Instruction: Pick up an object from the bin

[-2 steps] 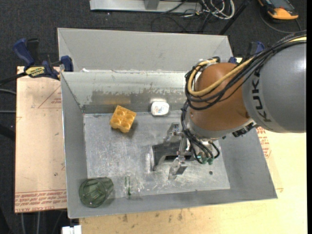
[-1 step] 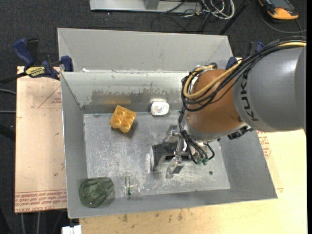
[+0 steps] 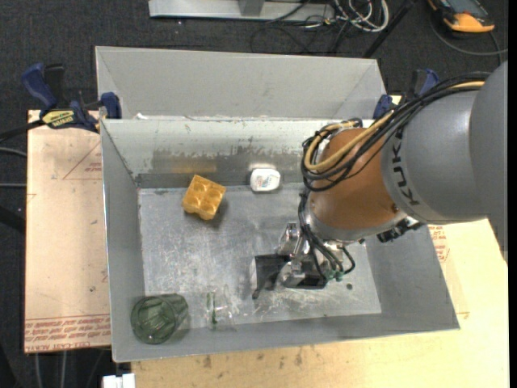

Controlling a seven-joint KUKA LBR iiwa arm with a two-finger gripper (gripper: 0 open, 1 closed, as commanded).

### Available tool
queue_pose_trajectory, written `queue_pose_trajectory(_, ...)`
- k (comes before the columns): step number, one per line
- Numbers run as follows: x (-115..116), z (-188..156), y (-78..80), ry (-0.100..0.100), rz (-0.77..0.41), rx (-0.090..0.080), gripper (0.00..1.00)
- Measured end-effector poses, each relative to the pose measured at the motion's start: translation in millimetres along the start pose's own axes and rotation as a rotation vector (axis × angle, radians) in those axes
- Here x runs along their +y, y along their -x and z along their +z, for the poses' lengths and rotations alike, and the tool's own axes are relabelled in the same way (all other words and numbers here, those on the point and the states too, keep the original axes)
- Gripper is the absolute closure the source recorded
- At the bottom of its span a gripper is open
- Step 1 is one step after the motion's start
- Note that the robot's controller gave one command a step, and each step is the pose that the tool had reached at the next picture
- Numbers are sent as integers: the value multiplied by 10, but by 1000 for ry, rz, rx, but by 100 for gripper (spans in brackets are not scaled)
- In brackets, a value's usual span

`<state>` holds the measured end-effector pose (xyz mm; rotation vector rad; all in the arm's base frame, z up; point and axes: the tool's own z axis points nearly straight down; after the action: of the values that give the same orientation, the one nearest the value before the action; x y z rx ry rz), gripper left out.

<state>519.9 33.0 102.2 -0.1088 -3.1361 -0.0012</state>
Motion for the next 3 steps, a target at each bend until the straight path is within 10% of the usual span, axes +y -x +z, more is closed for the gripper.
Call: queue_pose_trajectory(3, 56, -446, -88, -1, -118, -4, 100)
